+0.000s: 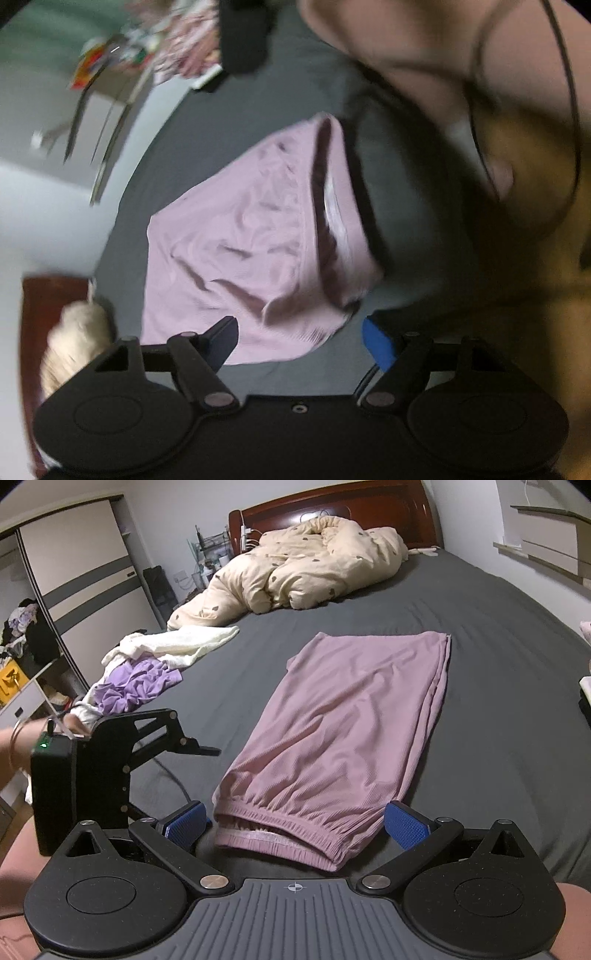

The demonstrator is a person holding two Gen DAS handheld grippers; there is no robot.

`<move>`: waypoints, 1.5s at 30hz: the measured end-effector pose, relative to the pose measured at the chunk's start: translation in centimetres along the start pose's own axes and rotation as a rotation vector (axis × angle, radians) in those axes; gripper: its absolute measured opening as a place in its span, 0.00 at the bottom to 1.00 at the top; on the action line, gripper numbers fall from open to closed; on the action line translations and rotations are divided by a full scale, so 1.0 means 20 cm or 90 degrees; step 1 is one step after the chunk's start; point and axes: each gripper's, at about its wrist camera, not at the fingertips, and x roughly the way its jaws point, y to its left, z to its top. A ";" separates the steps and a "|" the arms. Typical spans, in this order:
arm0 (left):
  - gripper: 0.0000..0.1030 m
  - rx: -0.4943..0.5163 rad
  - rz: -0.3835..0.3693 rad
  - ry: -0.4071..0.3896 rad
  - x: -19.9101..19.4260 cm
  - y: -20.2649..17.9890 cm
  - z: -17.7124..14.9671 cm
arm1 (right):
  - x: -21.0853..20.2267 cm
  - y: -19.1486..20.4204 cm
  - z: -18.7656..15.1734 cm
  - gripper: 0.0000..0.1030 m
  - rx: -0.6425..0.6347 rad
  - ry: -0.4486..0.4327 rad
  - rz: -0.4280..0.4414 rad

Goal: Fold clothes
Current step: 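Move the left gripper to the elastic cuffs and grasp them, then lift the cuffs with the left gripper while the right gripper grasps them too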

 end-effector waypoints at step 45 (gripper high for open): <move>0.22 -0.086 0.018 -0.146 0.02 0.17 0.00 | 0.19 0.27 -0.14 1.00 -0.338 0.029 -0.092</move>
